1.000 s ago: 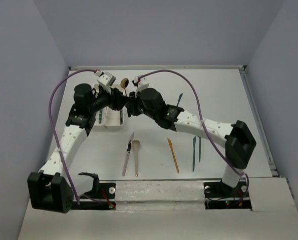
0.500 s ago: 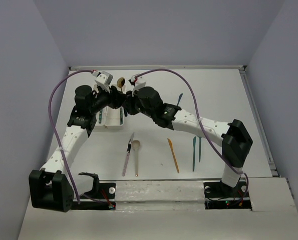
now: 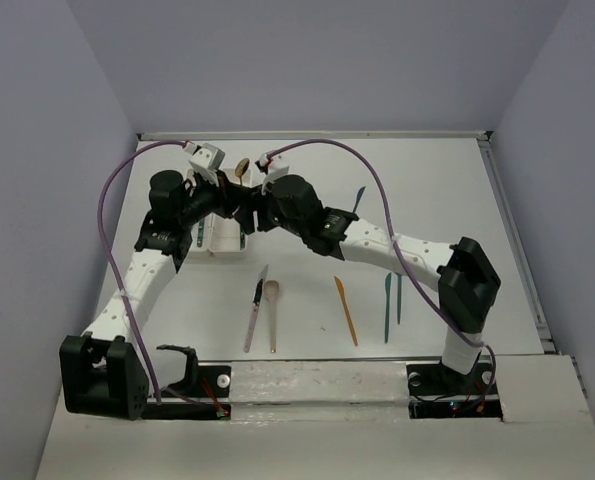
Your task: Sort the eating utensils into containers
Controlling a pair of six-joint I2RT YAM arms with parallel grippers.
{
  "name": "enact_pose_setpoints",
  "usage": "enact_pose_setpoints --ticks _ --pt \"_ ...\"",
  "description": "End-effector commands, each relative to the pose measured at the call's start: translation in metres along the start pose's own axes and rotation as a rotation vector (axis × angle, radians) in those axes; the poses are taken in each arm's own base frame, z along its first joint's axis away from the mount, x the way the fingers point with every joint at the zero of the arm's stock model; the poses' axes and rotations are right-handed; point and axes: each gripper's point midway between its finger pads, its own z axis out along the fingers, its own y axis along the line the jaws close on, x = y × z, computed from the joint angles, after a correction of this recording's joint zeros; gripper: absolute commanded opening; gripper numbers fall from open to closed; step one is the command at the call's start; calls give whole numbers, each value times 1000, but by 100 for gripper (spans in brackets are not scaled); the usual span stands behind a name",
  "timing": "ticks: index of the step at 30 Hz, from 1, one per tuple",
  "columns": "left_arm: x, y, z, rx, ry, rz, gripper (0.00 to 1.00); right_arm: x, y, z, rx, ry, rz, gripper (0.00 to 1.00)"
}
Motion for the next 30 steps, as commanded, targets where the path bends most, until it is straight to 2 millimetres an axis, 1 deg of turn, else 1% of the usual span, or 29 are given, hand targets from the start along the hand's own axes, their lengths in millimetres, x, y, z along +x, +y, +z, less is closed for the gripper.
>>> enact_pose_setpoints --ticks 1,2,3,4,5,6,7,8,9,10,11,12,13,16,18,19,20,22,28,29,30 --pt "-1 34 -11 -88 -16 55 0 -13 13 -2 -39 -52 29 91" --pt "2 55 -15 -132 -6 63 0 -9 11 -3 -32 -45 36 99" --pt "7 65 -17 -155 15 76 0 -4 7 -6 -24 -36 37 100" --pt "10 83 -20 -192 30 70 0 -1 5 -8 -19 -29 41 100" --pt "12 102 -28 -241 39 64 0 4 3 -12 -15 -19 40 100" --pt "13 113 -32 -265 46 67 0 0 4 -15 -19 -29 42 100" --pt "18 127 -34 -293 64 79 0 8 0 -18 -14 -12 36 100" --pt "20 139 -39 -325 69 78 0 10 -1 -21 -9 -9 35 100" --pt "25 149 -40 -340 83 84 0 12 -5 -26 0 -7 33 100" --pt "23 153 -43 -352 78 90 0 15 -7 -29 6 -4 29 100" --pt "30 161 -42 -363 95 81 0 16 -9 -31 10 -2 29 100" --pt "33 168 -43 -374 105 75 0 17 -11 -34 16 -3 28 100" --pt "40 176 -39 -375 127 65 0 22 -15 -38 30 3 25 100" --pt "52 186 -34 -382 162 38 0 26 -21 -44 49 5 20 100" --pt "64 196 -28 -388 189 11 0 33 -26 -48 62 16 17 100" --pt "69 197 -26 -380 197 1 0 34 -28 -49 69 16 17 100" --pt "78 200 -22 -372 215 -16 0 34 -29 -50 71 14 14 100" --pt "89 204 -17 -359 238 -34 0 39 -33 -51 82 24 6 100" --pt "112 210 -6 -316 304 -56 0 45 -35 -50 88 37 -7 100" --pt "111 210 -6 -315 304 -48 0 46 -35 -49 88 39 -7 100" --pt "117 211 -4 -312 318 -54 0 47 -36 -49 89 41 -8 100"
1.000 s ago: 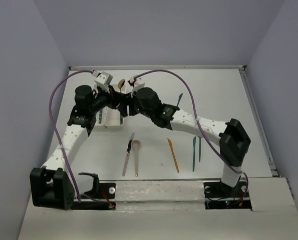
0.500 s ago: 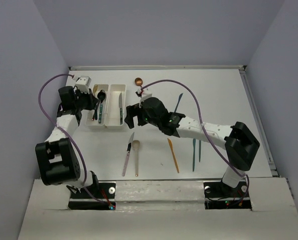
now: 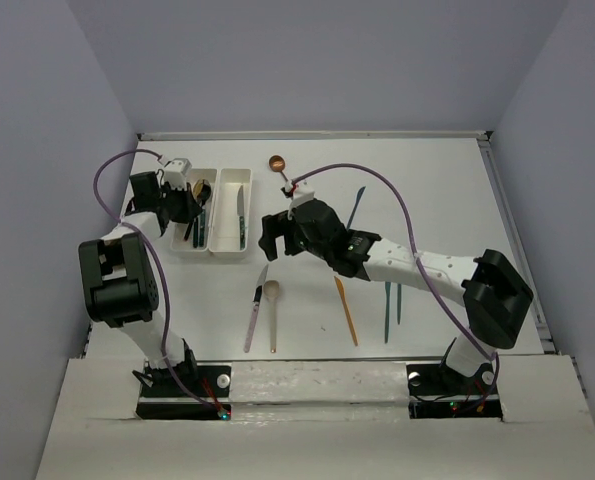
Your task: Sort the eating utensils into containers
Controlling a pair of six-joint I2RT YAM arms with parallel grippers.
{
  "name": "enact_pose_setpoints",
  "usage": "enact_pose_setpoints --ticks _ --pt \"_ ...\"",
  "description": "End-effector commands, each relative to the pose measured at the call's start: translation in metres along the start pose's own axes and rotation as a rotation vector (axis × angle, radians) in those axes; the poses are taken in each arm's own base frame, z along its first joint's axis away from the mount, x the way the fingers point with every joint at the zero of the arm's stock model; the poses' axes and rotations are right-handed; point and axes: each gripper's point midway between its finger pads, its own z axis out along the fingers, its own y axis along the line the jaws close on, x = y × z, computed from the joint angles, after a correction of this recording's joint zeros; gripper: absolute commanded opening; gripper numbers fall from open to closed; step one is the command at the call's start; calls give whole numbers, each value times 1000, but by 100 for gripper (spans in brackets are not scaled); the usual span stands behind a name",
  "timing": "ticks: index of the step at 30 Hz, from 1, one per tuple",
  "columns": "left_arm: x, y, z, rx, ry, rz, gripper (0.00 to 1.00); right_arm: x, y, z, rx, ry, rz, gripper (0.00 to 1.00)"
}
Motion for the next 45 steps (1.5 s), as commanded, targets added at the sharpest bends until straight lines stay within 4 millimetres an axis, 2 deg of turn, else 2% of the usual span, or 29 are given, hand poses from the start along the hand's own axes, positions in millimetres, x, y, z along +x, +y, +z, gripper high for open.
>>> enact_pose_setpoints --ticks 1,5,12,15,16,21,22,25,26,27,28,29,30,33,38,45 --pt "-18 1 11 30 -21 68 1 -17 8 -2 -15 -59 -8 100" --pt "-15 8 22 24 9 56 8 -16 2 -1 16 -56 -3 100" --pt "-7 14 32 21 42 50 21 -16 -19 -8 130 -62 5 100" --pt "-5 17 34 12 50 49 29 -11 -36 -15 214 -50 10 100" --pt "-6 18 35 7 49 53 32 -7 -48 -19 281 -39 19 100" --pt "-9 20 32 -8 44 63 35 7 -84 -39 450 19 67 100" --pt "-12 20 30 -9 38 68 35 22 -94 -46 488 66 97 100" --pt "-18 17 25 -10 25 78 37 36 -124 -72 579 103 186 93" --pt "-23 16 22 -13 13 82 37 61 -141 -86 641 152 234 77" --pt "-25 15 20 -12 7 85 38 69 -157 -96 681 164 287 68" --pt "-27 14 18 -12 2 85 38 79 -161 -105 696 174 307 61" --pt "-33 12 14 -13 -11 88 39 97 -176 -121 717 201 383 50" --pt "-35 10 12 -11 -19 89 39 107 -184 -128 726 217 421 47" --pt "-47 3 4 5 -48 91 41 138 -198 -149 752 255 495 43" --pt "-63 -9 -9 24 -90 98 43 168 -209 -171 809 300 567 50" --pt "-72 -22 -26 50 -125 110 45 202 -223 -179 893 410 584 45"
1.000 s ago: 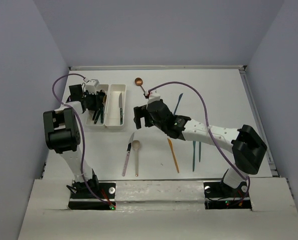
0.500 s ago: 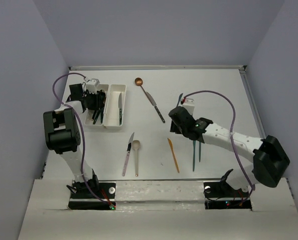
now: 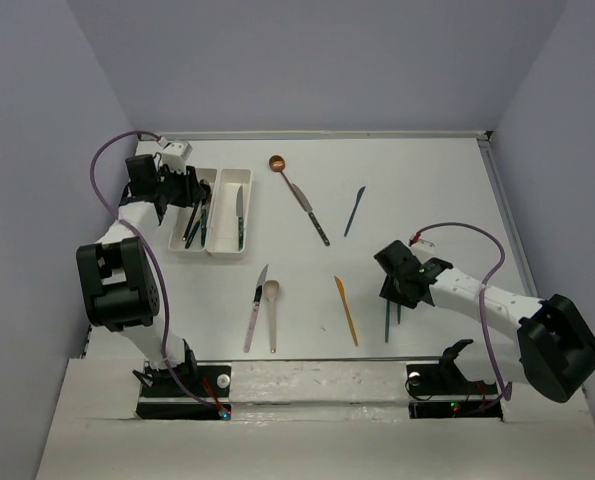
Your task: Sort the eating utensils into containers
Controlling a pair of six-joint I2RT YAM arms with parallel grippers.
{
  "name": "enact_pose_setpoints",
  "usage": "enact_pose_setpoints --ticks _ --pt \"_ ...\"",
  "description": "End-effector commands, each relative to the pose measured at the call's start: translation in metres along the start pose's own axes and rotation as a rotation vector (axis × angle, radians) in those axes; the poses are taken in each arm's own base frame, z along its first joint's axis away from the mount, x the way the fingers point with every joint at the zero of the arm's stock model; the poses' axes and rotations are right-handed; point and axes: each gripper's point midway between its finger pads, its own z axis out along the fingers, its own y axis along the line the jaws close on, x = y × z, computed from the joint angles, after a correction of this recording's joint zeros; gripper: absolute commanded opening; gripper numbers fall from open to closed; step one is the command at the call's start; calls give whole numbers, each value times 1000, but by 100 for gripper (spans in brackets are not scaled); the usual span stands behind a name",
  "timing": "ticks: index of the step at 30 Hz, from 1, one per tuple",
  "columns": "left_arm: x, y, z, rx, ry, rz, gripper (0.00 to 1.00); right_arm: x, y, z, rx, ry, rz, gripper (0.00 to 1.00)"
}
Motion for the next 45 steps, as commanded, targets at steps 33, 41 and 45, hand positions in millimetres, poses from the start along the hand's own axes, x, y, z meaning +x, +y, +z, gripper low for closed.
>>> enact_pose_setpoints --ticks 33,41,45 --pt "-54 -41 -51 77 -185 85 47 -19 -8 -7 123 33 -51 61" --pt "-56 -44 -54 87 -196 84 47 -26 -26 -18 155 12 14 56" --pt "-58 -45 -55 89 -201 91 48 -23 -35 -15 176 25 22 46"
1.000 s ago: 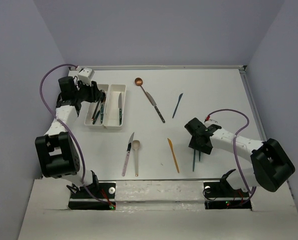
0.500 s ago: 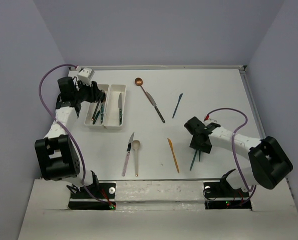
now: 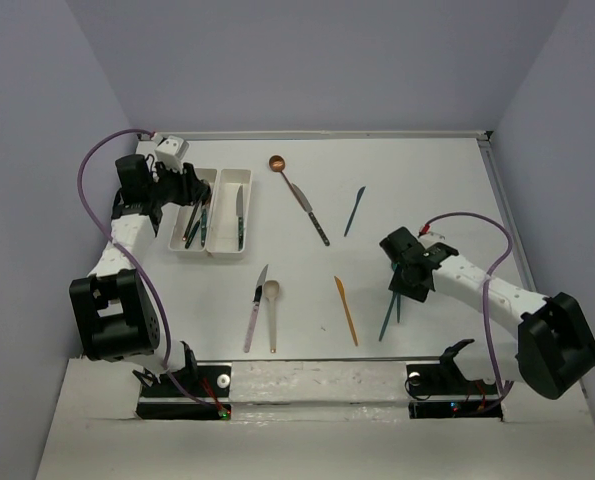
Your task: Sort the eating utensils into containers
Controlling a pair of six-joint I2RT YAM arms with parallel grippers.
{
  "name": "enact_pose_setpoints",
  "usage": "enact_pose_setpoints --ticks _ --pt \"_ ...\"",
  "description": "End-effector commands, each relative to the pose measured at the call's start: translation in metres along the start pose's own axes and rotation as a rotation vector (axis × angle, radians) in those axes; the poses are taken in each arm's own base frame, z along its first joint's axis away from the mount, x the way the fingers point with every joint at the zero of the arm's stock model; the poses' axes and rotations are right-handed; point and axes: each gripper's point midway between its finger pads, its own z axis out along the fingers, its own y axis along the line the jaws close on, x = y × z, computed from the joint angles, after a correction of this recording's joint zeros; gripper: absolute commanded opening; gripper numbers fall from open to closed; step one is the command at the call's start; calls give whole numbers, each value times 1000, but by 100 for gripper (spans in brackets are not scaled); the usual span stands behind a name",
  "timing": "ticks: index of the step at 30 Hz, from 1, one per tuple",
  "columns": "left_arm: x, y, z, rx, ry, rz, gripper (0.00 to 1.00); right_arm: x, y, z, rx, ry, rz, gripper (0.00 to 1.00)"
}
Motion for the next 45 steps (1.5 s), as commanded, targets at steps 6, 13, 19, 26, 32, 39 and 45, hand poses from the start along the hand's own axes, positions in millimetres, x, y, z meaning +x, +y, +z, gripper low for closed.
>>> enact_pose_setpoints --ticks 6,13,19,26,32,39,45 --pt "-15 -7 -6 21 -55 25 48 11 -11 9 60 71 -43 45" --pt "-15 -7 -7 21 -57 28 48 31 -4 22 51 165 -96 45" --pt "-15 -8 -9 20 -63 31 48 31 3 32 70 187 -123 45" --pt "-18 -7 -11 15 -69 38 48 21 9 44 106 154 -136 0" --pt "-18 -6 -12 10 -70 41 48 31 7 54 111 182 -167 0" --pt "-20 -7 -14 12 -68 41 48 0 18 36 27 47 -143 0" --pt "-29 -18 -21 46 -73 53 49 -59 32 -21 -118 -262 -102 0"
